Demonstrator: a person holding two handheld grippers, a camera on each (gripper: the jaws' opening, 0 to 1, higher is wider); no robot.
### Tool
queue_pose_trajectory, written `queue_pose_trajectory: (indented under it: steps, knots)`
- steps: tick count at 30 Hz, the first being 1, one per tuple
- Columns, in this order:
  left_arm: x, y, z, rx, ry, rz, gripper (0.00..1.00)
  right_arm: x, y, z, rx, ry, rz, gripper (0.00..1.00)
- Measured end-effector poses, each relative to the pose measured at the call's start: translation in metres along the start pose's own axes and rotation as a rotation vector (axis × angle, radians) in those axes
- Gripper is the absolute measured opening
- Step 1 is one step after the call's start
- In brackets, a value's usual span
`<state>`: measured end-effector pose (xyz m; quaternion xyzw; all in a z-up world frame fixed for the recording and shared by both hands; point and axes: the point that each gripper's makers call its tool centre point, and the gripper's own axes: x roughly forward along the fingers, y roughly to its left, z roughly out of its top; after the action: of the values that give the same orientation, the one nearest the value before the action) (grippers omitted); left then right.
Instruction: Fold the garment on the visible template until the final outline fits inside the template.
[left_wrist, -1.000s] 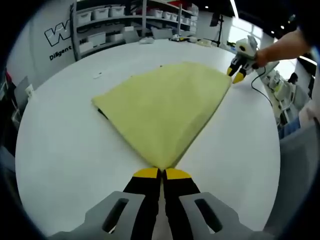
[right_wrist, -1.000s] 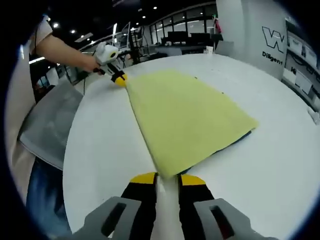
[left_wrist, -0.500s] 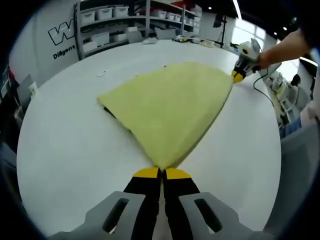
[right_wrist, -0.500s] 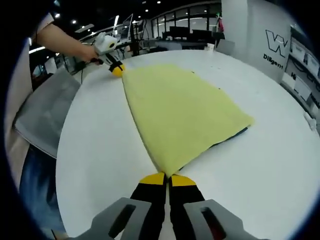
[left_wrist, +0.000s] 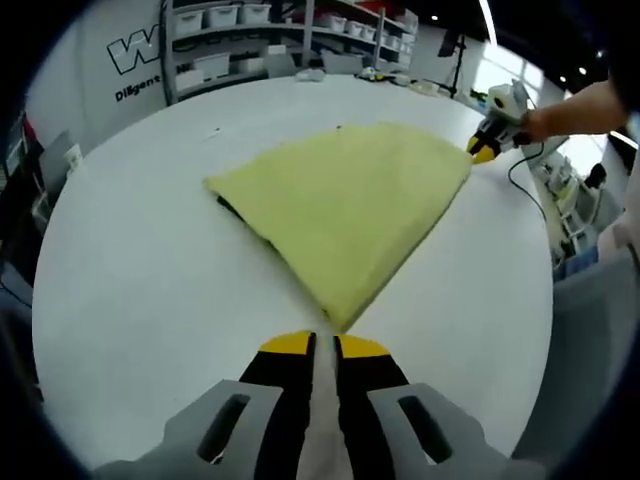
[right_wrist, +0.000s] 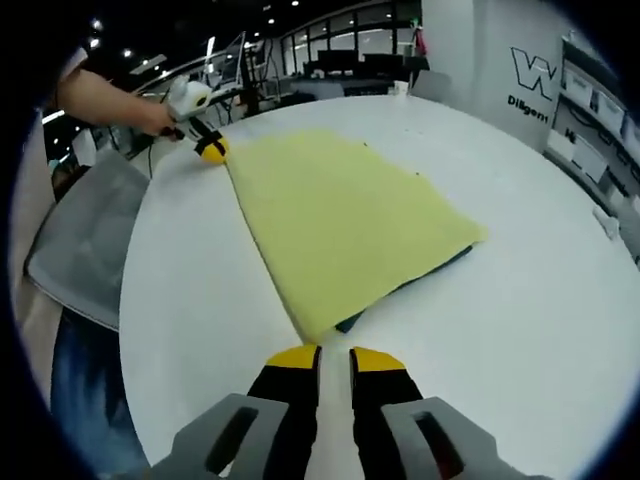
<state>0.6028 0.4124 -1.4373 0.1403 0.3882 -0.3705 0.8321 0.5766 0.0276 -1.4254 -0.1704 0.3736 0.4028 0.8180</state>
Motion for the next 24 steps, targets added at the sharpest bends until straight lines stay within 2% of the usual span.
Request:
queue_pose_trajectory:
  steps: [2,3,5,6,7,9,10,12,15,17,19,22,23,24]
  knots:
    - [-0.006,0.009,0.008,0.044,-0.024,0.067,0.10,-0.002,-0.003,0.008,-0.007,-0.024,-0.036,0.04]
    - [-0.010,0.010,0.020,0.030,-0.070,0.096,0.12,-0.002,-0.003,0.012,-0.010,-0.032,-0.048,0.04]
    - [-0.010,0.008,0.042,0.030,-0.147,0.104,0.15,0.000,-0.003,0.029,0.035,-0.099,-0.062,0.07]
    - [-0.008,0.003,0.051,0.032,-0.168,0.092,0.17,0.002,-0.003,0.036,0.037,-0.123,-0.066,0.09]
    - [-0.003,-0.007,0.061,0.025,-0.185,0.054,0.18,0.006,-0.001,0.040,0.031,-0.117,-0.074,0.08]
    - [0.010,-0.022,0.078,0.056,-0.187,0.029,0.16,0.017,0.004,0.055,0.025,-0.142,-0.073,0.00]
    - [0.017,-0.027,0.085,0.065,-0.188,0.024,0.15,0.023,0.007,0.062,0.033,-0.154,-0.072,0.02]
    - [0.034,-0.043,0.104,0.077,-0.212,-0.006,0.16,0.041,0.018,0.079,0.035,-0.180,-0.049,0.07]
    - [0.062,-0.068,0.123,0.081,-0.222,-0.053,0.12,0.069,0.031,0.099,0.014,-0.195,-0.030,0.00]
    - [0.078,-0.084,0.125,0.101,-0.211,-0.081,0.09,0.084,0.040,0.112,0.033,-0.220,-0.001,0.00]
    - [0.087,-0.093,0.121,0.103,-0.186,-0.102,0.08,0.098,0.048,0.124,0.009,-0.229,0.006,0.00]
    - [0.095,-0.099,0.105,0.116,-0.141,-0.117,0.07,0.114,0.059,0.139,-0.010,-0.256,0.035,0.02]
    - [0.097,-0.097,0.096,0.137,-0.114,-0.105,0.07,0.117,0.062,0.139,-0.014,-0.250,0.041,0.02]
    - [0.097,-0.097,0.094,0.132,-0.117,-0.105,0.07,0.121,0.066,0.136,-0.017,-0.245,0.054,0.04]
